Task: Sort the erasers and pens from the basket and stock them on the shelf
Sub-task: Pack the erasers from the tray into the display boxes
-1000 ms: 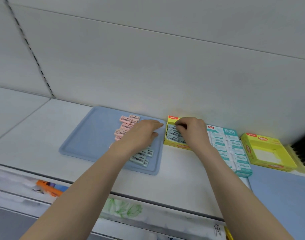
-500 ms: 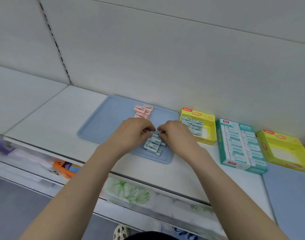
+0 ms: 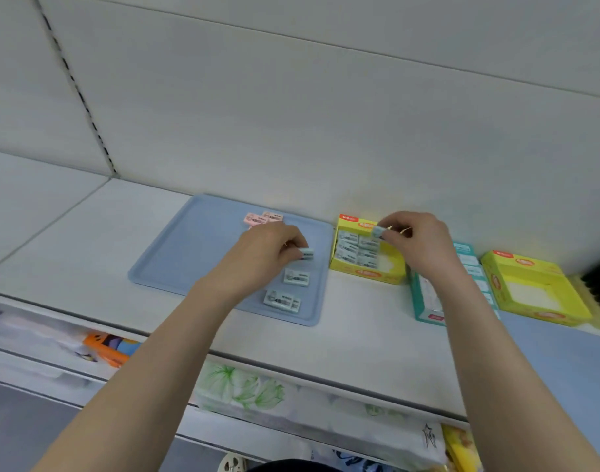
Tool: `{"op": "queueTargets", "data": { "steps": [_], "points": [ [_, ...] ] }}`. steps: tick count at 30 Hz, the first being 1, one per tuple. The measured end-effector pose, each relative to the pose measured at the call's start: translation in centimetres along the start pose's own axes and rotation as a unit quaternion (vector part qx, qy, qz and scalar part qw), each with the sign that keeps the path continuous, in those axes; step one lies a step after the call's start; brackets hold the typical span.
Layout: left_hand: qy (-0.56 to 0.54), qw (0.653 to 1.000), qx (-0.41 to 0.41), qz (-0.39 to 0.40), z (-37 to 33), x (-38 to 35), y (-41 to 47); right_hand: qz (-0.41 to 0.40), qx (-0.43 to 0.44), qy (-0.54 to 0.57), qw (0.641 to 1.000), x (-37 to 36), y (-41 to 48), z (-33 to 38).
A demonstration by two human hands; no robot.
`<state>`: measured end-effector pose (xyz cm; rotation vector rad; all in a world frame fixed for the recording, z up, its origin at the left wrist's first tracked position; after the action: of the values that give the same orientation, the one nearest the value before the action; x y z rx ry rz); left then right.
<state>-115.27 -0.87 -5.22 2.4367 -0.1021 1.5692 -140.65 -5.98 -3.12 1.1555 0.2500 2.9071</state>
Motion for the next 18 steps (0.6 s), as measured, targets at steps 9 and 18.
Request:
{"op": "queueTargets", "data": {
  "steps": [9, 18],
  "points": [
    [-0.059, 0.998, -0.002, 0.007, -2.7, -2.2, 3.3, 0.069, -0.018, -0.086, 0.994, -2.2, 0.5, -1.2],
    [-0.091, 0.996, 0.011, 0.002, -3.0, -2.7, 4.5, -0.03, 0.028, -0.056, 0.998, -3.2, 0.1, -2.1]
  ]
}}
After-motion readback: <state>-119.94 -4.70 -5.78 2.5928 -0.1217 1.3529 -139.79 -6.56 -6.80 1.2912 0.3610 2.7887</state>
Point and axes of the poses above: each hand's wrist, its own y-axis towards the middle knuckle, its own x-axis out of the back of the hand, z = x × y, the point moved 1 cm from there along y, towards the middle knuckle, and after that the axes turned 13 degrees about y, right-handed, at the moved point
